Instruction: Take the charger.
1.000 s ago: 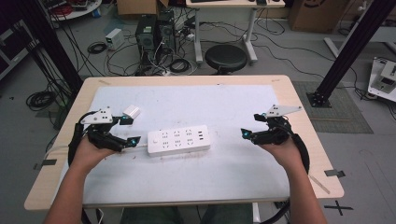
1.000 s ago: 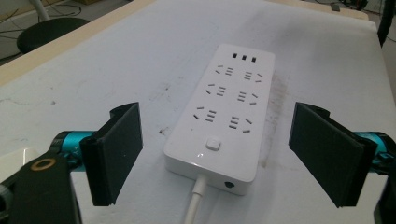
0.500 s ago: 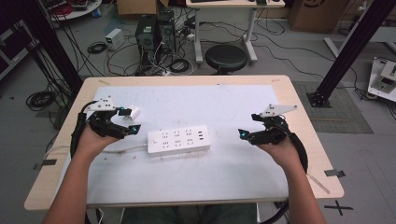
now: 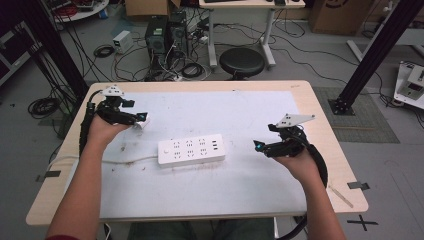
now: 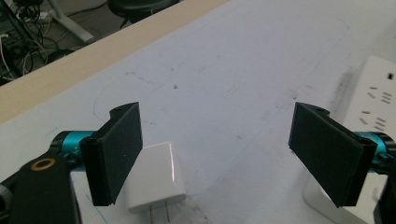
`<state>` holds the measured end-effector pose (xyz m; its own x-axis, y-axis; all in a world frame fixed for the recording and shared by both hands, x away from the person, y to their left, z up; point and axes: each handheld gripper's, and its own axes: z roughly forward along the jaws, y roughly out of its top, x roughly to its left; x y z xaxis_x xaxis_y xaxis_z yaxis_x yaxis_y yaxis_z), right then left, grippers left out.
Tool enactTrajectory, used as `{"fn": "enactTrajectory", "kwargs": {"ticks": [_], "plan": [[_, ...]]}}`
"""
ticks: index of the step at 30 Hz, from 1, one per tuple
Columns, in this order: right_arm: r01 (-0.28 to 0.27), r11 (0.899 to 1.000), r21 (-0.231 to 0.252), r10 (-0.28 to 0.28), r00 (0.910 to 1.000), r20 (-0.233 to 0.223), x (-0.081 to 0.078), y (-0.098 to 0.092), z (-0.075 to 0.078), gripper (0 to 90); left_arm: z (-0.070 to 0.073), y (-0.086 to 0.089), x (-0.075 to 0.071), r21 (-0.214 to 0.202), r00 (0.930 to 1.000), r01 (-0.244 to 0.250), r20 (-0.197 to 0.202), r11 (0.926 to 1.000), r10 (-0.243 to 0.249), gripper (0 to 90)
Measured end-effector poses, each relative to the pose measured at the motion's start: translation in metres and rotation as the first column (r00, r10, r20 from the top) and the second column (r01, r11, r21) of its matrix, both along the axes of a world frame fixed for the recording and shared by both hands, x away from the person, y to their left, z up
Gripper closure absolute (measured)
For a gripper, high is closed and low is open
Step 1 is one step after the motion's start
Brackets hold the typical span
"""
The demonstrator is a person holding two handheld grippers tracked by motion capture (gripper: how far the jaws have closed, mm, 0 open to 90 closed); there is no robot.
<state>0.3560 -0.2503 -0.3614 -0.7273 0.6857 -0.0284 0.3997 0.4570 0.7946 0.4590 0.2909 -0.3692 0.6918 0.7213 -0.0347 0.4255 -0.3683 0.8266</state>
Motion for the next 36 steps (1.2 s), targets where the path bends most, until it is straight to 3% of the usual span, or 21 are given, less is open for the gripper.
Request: {"fn": "enactTrajectory", "kwargs": {"ticks": [5, 6, 12, 16, 28, 36], "plan": [[0.003, 1.0, 0.001, -0.003, 1.0, -0.004, -0.001, 0.001, -0.002, 18.0, -0.019, 0.003, 0.015, 0.014, 0.9974, -0.057, -0.044, 0.9983, 0.057, 17.5], [0.006, 1.0, -0.003, -0.006, 1.0, -0.001, -0.001, 0.002, -0.002, 18.0, -0.026, 0.004, 0.019, 0.039, 0.9958, -0.075, -0.049, 0.9964, 0.077, 17.5], [0.01, 1.0, -0.004, -0.01, 0.9999, -0.007, -0.001, 0.002, -0.003, 18.0, -0.039, 0.007, 0.027, 0.058, 0.9915, -0.093, -0.086, 0.994, 0.097, 17.5], [0.013, 1.0, -0.006, -0.013, 0.9998, -0.012, 0.0, 0.004, -0.005, 18.0, -0.051, 0.009, 0.032, 0.077, 0.9846, -0.125, -0.113, 0.9892, 0.133, 17.5], [0.015, 1.0, 0.0, -0.015, 0.9998, -0.015, 0.001, 0.003, -0.006, 18.0, -0.063, 0.005, 0.038, 0.099, 0.9799, -0.135, -0.134, 0.9858, 0.148, 17.6], [0.015, 1.0, 0.01, -0.015, 0.9998, -0.016, 0.0, 0.0, -0.006, 18.0, -0.068, 0.005, 0.039, 0.125, 0.9747, -0.139, -0.158, 0.9824, 0.158, 22.1]]}}
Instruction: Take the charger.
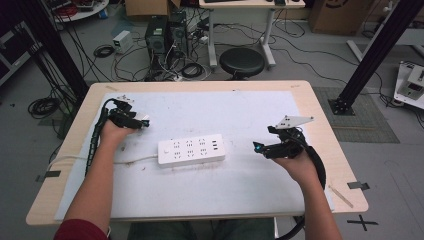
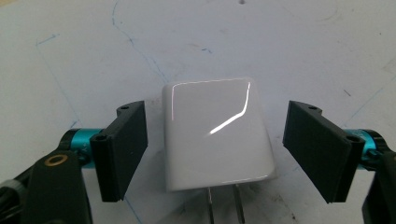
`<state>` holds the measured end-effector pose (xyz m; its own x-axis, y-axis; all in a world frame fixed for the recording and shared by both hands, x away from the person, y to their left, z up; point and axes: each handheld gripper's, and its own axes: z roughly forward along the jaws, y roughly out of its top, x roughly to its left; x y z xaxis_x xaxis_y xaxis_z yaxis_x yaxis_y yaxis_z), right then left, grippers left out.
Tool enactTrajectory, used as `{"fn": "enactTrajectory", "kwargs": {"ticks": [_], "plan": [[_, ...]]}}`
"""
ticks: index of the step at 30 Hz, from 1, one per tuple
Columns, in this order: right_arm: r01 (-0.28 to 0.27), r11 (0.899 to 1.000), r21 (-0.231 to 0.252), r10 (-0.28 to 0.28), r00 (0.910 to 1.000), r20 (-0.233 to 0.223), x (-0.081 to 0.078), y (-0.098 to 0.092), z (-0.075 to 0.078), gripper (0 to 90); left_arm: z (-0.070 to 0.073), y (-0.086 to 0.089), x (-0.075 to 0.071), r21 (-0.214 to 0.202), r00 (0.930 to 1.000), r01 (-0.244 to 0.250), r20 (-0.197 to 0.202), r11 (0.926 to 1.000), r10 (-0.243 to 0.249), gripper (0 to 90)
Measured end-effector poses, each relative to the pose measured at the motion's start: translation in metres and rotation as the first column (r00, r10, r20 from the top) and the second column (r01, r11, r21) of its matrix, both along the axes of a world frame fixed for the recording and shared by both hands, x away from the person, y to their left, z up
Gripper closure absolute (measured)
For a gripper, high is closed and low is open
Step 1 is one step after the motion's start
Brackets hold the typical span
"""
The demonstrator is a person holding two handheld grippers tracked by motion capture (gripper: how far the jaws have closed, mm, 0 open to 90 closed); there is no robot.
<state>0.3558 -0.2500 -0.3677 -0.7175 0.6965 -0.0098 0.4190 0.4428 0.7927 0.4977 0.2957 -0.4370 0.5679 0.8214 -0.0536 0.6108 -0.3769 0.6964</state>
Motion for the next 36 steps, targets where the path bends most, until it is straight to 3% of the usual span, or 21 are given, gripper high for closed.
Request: {"fn": "enactTrajectory", "kwargs": {"ticks": [22, 25, 27, 33, 34, 36], "plan": [[0.002, 1.0, 0.006, -0.002, 1.0, -0.002, -0.0006, -0.0009, 0.0006, 18.0, -0.0038, 0.0, 0.0007, 0.001, 0.9999, -0.009, -0.009, 1.0, 0.009, 35.5], [0.003, 1.0, 0.006, -0.003, 1.0, -0.002, -0.0004, -0.0008, 0.0005, 18.0, -0.0036, -0.0019, 0.0002, 0.019, 0.9999, -0.01, -0.006, 0.9998, 0.01, 36.3], [0.002, 1.0, 0.005, -0.002, 1.0, 0.0, 0.0001, -0.0008, 0.0001, 18.0, -0.0025, -0.0035, -0.0004, 0.036, 1.0, -0.006, 0.0, 0.9993, 0.006, 42.2], [0.001, 1.0, 0.005, -0.001, 1.0, 0.002, 0.0, -0.0017, 0.0004, 18.0, -0.0011, -0.0076, -0.0013, 0.071, 0.9999, -0.012, 0.009, 0.9974, 0.011, 42.4], [0.005, 1.0, 0.009, -0.005, 1.0, -0.004, -0.0008, -0.002, 0.0005, 18.0, 0.0011, -0.0088, -0.0025, 0.093, 0.9997, -0.012, 0.02, 0.9956, 0.01, 42.5], [0.003, 1.0, 0.011, -0.003, 1.0, 0.001, -0.0008, -0.0025, 0.0007, 18.0, 0.0057, -0.0079, -0.0043, 0.078, 0.9995, -0.016, 0.029, 0.9968, 0.014, 42.5]]}}
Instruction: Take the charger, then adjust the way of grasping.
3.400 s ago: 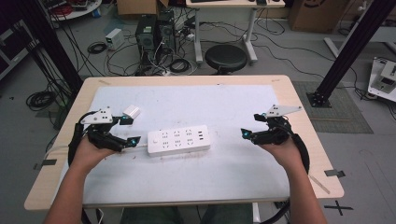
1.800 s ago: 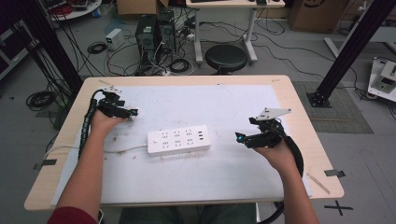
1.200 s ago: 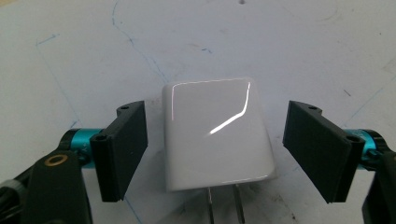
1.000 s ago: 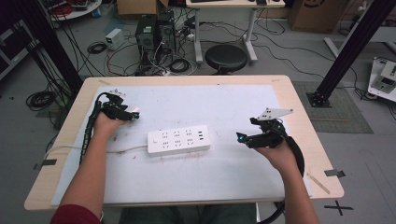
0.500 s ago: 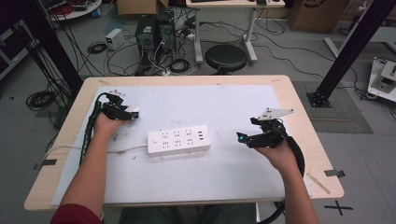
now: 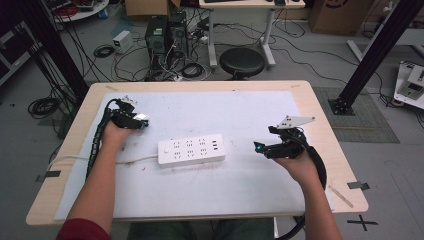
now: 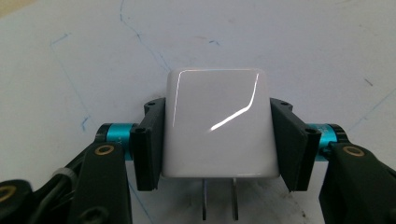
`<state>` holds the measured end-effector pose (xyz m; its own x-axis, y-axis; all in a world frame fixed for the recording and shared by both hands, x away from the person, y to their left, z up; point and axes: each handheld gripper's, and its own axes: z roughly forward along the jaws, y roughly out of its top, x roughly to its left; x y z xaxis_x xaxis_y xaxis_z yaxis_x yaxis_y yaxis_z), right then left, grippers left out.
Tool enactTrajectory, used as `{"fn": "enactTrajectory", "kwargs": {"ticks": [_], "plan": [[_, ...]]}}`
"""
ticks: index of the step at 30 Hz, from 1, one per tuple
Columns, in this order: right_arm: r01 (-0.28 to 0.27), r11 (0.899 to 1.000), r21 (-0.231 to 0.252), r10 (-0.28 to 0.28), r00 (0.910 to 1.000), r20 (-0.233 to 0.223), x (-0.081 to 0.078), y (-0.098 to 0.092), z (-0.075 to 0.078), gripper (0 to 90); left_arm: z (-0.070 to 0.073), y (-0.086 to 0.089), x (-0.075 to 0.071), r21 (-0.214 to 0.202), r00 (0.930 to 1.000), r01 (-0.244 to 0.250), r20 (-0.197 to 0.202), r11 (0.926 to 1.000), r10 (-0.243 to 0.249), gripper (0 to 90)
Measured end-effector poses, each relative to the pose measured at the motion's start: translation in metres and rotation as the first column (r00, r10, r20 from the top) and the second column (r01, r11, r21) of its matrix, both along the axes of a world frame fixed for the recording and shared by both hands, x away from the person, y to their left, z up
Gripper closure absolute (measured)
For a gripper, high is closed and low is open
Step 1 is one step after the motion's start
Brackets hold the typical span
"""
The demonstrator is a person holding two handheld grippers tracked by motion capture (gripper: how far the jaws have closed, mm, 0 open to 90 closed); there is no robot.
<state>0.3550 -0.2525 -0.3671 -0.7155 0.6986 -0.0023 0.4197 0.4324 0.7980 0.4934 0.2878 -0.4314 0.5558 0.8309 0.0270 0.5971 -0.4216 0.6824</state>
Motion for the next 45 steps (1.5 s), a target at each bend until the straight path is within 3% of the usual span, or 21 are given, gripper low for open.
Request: {"fn": "enactTrajectory", "kwargs": {"ticks": [7, 13, 19, 24, 25, 26, 29, 31, 35, 36, 39, 45], "plan": [[-0.003, 1.0, 0.0, 0.003, 1.0, 0.003, -0.001, -0.001, 0.002, 18.0, 0.023, 0.004, -0.013, -0.023, 0.999, 0.026, 0.036, 0.9994, -0.025, 42.6], [-0.007, 1.0, 0.004, 0.007, 0.9999, 0.012, 0.0, -0.003, 0.008, 18.0, 0.053, 0.006, -0.037, -0.05, 0.9964, 0.049, 0.071, 0.9975, -0.045, 42.6], [-0.011, 1.0, 0.011, 0.011, 0.9998, 0.019, -0.002, -0.007, 0.013, 18.0, 0.081, -0.002, -0.067, -0.07, 0.9862, 0.127, 0.116, 0.9895, -0.118, 42.5], [-0.021, 1.0, 0.013, 0.02, 0.9993, 0.031, -0.006, -0.01, 0.018, 18.0, 0.099, -0.013, -0.093, -0.056, 0.9732, 0.201, 0.125, 0.9781, -0.193, 42.5], [-0.021, 1.0, 0.013, 0.02, 0.9993, 0.031, -0.006, -0.01, 0.018, 18.0, 0.099, -0.013, -0.093, -0.056, 0.9732, 0.201, 0.125, 0.9781, -0.193, 42.5], [-0.022, 1.0, 0.02, 0.021, 0.9989, 0.041, -0.01, -0.011, 0.021, 18.0, 0.103, -0.019, -0.105, -0.044, 0.9606, 0.254, 0.128, 0.9662, -0.247, 42.5], [-0.022, 0.999, 0.024, 0.021, 0.9991, 0.036, -0.013, -0.012, 0.021, 18.0, 0.102, -0.023, -0.112, -0.052, 0.9506, 0.29, 0.131, 0.9556, -0.281, 42.5], [-0.029, 0.999, 0.022, 0.028, 0.9991, 0.033, -0.014, -0.012, 0.021, 18.0, 0.1, -0.027, -0.118, -0.062, 0.9404, 0.322, 0.136, 0.9447, -0.312, 42.5], [-0.032, 0.999, 0.024, 0.031, 0.9991, 0.027, -0.013, -0.013, 0.018, 18.0, 0.097, -0.036, -0.125, -0.059, 0.9273, 0.358, 0.138, 0.9317, -0.348, 42.5], [-0.033, 0.999, 0.023, 0.032, 0.9992, 0.025, -0.013, -0.013, 0.017, 18.0, 0.096, -0.039, -0.126, -0.06, 0.9202, 0.376, 0.141, 0.9246, -0.365, 42.5], [-0.031, 0.999, 0.02, 0.031, 0.9993, 0.021, -0.014, -0.013, 0.016, 18.0, 0.096, -0.044, -0.128, -0.057, 0.9119, 0.395, 0.144, 0.9168, -0.384, 42.5], [-0.044, 0.999, 0.023, 0.044, 0.9988, 0.02, -0.015, -0.011, 0.022, 18.0, 0.096, -0.056, -0.132, -0.045, 0.8824, 0.453, 0.164, 0.8903, -0.441, 42.5]]}}
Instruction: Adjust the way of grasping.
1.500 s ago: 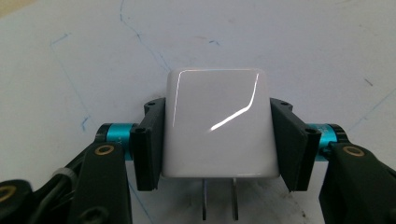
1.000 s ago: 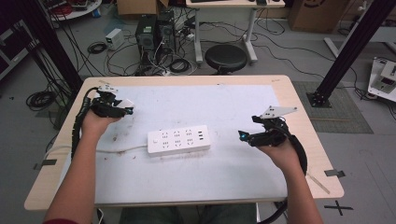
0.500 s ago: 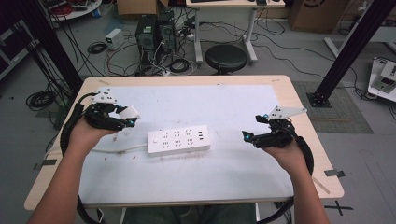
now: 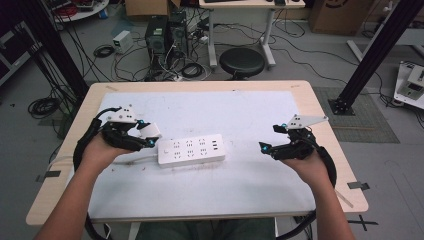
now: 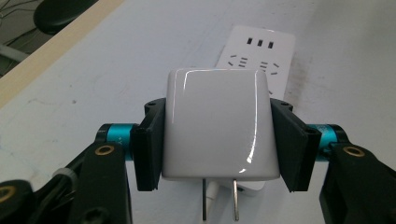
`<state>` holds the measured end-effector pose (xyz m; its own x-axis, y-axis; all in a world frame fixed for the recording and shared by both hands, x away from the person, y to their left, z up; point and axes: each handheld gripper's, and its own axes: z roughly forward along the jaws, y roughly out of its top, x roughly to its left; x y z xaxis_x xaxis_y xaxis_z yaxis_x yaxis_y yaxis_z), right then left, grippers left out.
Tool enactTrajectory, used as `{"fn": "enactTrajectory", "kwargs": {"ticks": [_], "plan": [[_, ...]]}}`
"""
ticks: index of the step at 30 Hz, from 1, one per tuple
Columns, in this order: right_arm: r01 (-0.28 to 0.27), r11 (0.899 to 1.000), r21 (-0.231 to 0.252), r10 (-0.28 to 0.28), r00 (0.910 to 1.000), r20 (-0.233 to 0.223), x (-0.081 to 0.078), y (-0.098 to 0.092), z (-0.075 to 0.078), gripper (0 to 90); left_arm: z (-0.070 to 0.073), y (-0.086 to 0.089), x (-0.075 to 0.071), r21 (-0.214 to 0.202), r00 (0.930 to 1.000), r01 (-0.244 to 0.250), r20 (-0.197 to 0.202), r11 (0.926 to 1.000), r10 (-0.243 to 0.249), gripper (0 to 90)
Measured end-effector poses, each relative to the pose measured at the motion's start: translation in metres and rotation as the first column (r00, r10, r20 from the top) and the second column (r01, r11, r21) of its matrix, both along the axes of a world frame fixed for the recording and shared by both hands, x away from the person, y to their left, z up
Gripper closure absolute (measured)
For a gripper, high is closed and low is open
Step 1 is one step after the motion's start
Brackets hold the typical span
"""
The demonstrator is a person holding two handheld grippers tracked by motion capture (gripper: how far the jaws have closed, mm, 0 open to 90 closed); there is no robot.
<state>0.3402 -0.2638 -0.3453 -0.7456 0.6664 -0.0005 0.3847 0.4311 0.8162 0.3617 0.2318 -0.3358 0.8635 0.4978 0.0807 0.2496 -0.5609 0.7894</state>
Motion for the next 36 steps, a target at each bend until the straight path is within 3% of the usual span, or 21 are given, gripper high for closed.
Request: {"fn": "enactTrajectory", "kwargs": {"ticks": [8, 12, 19, 24, 29, 35, 36], "plan": [[-0.064, 0.998, -0.002, 0.064, 0.9979, 0.0, -0.004, 0.017, 0.008, 18.0, -0.007, -0.022, -0.013, -0.034, 0.9945, 0.101, 0.029, 0.9943, -0.1, 42.5], [-0.09, 0.996, 0.001, 0.09, 0.9955, -0.028, -0.006, 0.031, 0.004, 18.0, -0.013, -0.036, -0.02, -0.043, 0.9881, 0.148, 0.049, 0.988, -0.146, 42.5], [-0.137, 0.99, 0.046, 0.14, 0.9861, -0.089, -0.01, 0.053, -0.003, 18.0, -0.024, -0.062, -0.033, -0.064, 0.9705, 0.228, 0.096, 0.9717, -0.221, 42.5], [-0.157, 0.985, 0.067, 0.163, 0.9811, -0.104, -0.011, 0.065, -0.006, 18.0, -0.032, -0.074, -0.037, -0.071, 0.9634, 0.253, 0.109, 0.9648, -0.245, 42.5], [-0.186, 0.974, 0.13, 0.206, 0.9654, -0.16, -0.009, 0.077, -0.013, 18.0, -0.041, -0.09, -0.044, -0.06, 0.9527, 0.286, 0.126, 0.9565, -0.276, 42.5], [-0.199, 0.968, 0.156, 0.229, 0.951, -0.208, -0.003, 0.087, -0.019, 18.0, -0.045, -0.103, -0.048, -0.038, 0.9421, 0.303, 0.163, 0.9522, -0.293, 42.5], [-0.204, 0.963, 0.178, 0.243, 0.9416, -0.233, -0.001, 0.09, -0.021, 18.0, -0.045, -0.105, -0.049, -0.036, 0.9408, 0.304, 0.168, 0.9519, -0.295, 42.5]]}}
